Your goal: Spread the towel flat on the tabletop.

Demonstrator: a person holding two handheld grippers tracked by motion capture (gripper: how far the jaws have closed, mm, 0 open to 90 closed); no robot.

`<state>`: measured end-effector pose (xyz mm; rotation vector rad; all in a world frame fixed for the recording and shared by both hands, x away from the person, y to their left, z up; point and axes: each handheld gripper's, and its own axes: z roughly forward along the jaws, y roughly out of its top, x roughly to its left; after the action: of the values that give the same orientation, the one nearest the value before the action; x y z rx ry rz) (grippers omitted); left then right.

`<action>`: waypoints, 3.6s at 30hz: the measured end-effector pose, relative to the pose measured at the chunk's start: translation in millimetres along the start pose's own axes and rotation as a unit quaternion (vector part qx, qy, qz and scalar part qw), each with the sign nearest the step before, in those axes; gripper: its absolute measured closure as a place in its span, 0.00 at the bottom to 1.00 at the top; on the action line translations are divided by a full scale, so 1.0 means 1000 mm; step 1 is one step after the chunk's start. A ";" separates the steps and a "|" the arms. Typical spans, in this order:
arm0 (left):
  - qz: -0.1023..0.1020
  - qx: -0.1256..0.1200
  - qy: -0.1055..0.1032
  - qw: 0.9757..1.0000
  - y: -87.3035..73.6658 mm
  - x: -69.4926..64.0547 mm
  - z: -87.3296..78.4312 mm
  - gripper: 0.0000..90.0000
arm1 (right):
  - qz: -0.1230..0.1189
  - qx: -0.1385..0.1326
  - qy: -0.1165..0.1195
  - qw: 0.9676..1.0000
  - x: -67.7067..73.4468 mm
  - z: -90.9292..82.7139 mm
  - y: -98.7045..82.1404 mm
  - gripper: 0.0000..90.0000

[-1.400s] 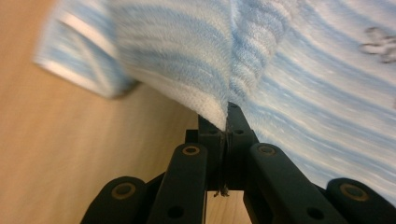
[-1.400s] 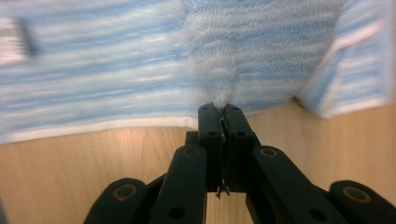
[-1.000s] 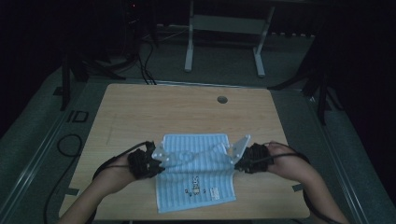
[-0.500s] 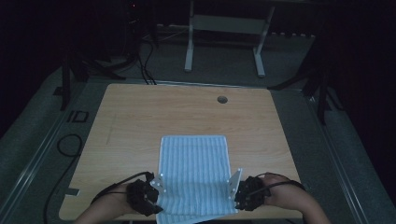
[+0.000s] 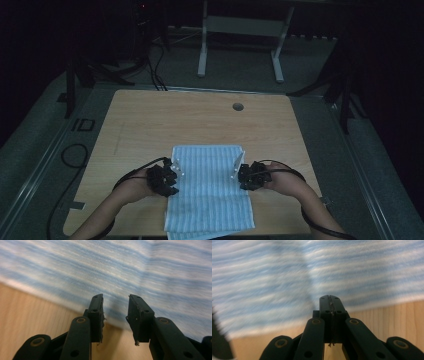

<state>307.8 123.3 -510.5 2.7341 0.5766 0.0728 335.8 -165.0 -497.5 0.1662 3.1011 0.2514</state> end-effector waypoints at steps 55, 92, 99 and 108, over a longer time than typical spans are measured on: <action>0.044 -0.042 0.001 0.998 0.024 0.022 -0.031 0.57 | 0.013 -0.049 -0.016 0.999 -0.025 -0.029 -0.010 0.86; 0.021 -0.059 0.098 0.993 0.044 0.046 -0.046 0.87 | 0.066 -0.069 -0.087 0.992 -0.067 -0.058 0.001 0.95; -0.015 -0.067 0.078 0.995 0.040 0.057 -0.044 0.64 | 0.088 -0.061 -0.090 0.990 -0.087 -0.051 0.006 0.79; 0.016 -0.012 0.006 1.000 0.026 0.008 -0.005 0.53 | 0.003 -0.011 -0.013 1.000 -0.041 -0.003 0.005 0.73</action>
<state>324.2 105.3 -496.6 2.7217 0.5306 0.1030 376.5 -164.8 -492.8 0.1765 3.0702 0.2812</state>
